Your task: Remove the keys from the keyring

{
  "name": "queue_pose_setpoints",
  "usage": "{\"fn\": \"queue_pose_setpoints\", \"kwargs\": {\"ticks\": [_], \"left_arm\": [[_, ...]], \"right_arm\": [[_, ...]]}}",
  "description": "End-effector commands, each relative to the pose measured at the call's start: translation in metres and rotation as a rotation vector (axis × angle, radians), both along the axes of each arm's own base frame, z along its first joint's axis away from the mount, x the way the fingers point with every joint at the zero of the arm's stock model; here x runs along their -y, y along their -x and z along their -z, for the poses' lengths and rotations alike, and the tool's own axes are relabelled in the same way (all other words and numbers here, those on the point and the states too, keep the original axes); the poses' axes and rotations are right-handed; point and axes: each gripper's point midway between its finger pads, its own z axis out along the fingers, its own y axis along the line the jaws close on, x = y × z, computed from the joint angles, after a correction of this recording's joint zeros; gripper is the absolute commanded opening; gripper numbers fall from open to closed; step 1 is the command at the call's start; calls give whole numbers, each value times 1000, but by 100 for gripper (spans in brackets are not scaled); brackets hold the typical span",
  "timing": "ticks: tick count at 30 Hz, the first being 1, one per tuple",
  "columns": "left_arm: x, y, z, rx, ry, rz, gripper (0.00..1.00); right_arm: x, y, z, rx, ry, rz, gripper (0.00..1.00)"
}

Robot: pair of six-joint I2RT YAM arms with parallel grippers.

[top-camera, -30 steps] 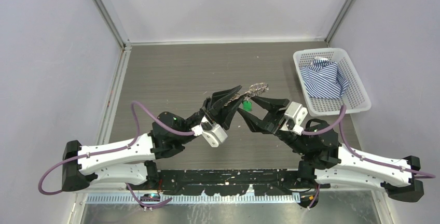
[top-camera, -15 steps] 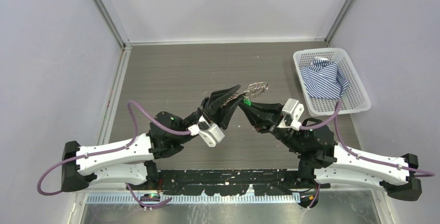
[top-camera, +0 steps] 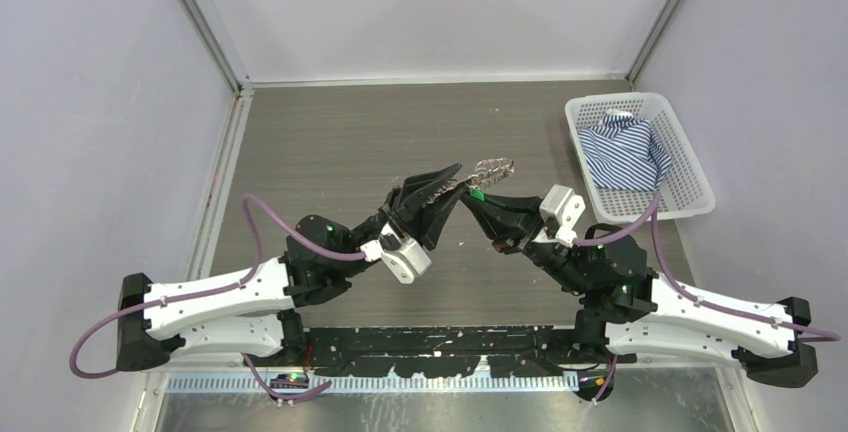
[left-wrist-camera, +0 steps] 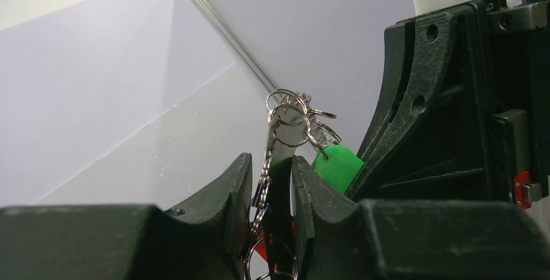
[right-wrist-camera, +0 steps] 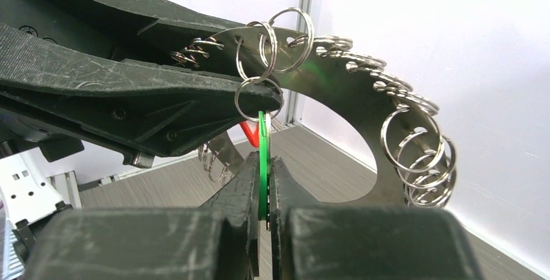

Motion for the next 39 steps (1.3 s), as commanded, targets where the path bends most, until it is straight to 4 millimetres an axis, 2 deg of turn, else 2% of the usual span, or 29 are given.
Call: {"fn": "queue_pose_setpoints", "kwargs": {"ticks": [1,7,14,18,30,39], "left_arm": [[-19,6,-33,44,97,-10,0],[-18,5,-29,37,79,-13,0],[-16,-1,-23,26,61,-43,0],[-16,-3,-22,28,67,-56,0],[-17,-4,-23,44,58,-68,0],[-17,-10,-20,52,46,-108,0]], "right_arm": [[13,-2,-24,25,-23,37,1],[18,-3,-28,48,-4,59,1],[11,3,-33,62,40,16,1],[14,3,-33,57,46,20,1],[8,-1,-12,23,169,29,1],[5,3,-6,9,201,-3,1]]}}
